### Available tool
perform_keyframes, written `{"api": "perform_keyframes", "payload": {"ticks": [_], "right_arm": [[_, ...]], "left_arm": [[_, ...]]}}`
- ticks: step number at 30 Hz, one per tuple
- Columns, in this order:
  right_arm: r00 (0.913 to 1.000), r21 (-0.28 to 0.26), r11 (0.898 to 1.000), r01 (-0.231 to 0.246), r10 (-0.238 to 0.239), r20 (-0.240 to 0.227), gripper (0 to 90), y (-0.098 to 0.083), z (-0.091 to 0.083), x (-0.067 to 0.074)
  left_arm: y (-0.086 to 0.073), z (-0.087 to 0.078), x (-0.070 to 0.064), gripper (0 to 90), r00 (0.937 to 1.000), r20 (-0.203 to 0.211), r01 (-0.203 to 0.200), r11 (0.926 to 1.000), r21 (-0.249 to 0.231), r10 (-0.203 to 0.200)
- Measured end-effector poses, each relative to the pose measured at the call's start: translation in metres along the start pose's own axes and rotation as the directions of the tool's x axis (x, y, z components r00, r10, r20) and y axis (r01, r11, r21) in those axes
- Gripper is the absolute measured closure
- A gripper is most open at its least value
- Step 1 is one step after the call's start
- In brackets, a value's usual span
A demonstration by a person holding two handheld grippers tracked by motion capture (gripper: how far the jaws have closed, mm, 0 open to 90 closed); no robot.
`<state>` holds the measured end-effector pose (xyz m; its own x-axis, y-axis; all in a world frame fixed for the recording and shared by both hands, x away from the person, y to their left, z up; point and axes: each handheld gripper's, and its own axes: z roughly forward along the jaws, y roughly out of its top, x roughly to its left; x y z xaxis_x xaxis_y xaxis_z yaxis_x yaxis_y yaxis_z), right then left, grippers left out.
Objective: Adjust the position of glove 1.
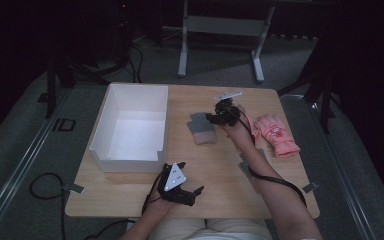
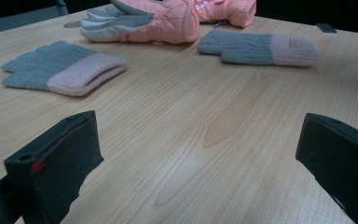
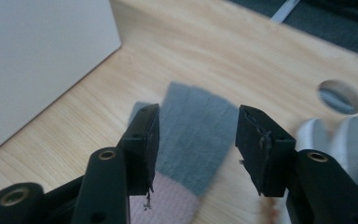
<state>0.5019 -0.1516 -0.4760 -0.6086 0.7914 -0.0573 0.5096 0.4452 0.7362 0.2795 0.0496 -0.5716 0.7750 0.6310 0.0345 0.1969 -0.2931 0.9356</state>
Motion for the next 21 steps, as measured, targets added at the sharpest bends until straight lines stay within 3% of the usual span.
{"api": "perform_keyframes", "payload": {"ticks": [6, 10, 15, 21], "right_arm": [[0.9998, 0.050, 0.999, 0.018, -0.018, -0.009, 56.0, -0.005, 0.022, 0.006], [0.9998, 0.091, 0.996, -0.002, 0.004, -0.020, 58.7, -0.008, 0.036, 0.007], [0.9998, 0.117, 0.993, 0.003, -0.001, -0.018, 58.7, -0.011, 0.051, 0.009], [0.9993, 0.175, 0.984, -0.027, 0.031, -0.020, 61.0, -0.023, 0.072, 0.008]], "left_arm": [[0.000, 0.000, 0.000, 0.0, 1.0000, 0.003, -0.001, 1.0000, -0.002, 0.001], [0.000, 0.000, -0.001, 0.0, 1.0000, 0.005, -0.002, 1.0000, -0.001, 0.002], [0.000, 0.000, -0.001, 0.0, 1.0000, 0.006, -0.004, 1.0000, -0.001, 0.004], [0.000, 0.000, -0.001, 0.0, 1.0000, 0.006, -0.001, 1.0000, -0.002, 0.001]]}}
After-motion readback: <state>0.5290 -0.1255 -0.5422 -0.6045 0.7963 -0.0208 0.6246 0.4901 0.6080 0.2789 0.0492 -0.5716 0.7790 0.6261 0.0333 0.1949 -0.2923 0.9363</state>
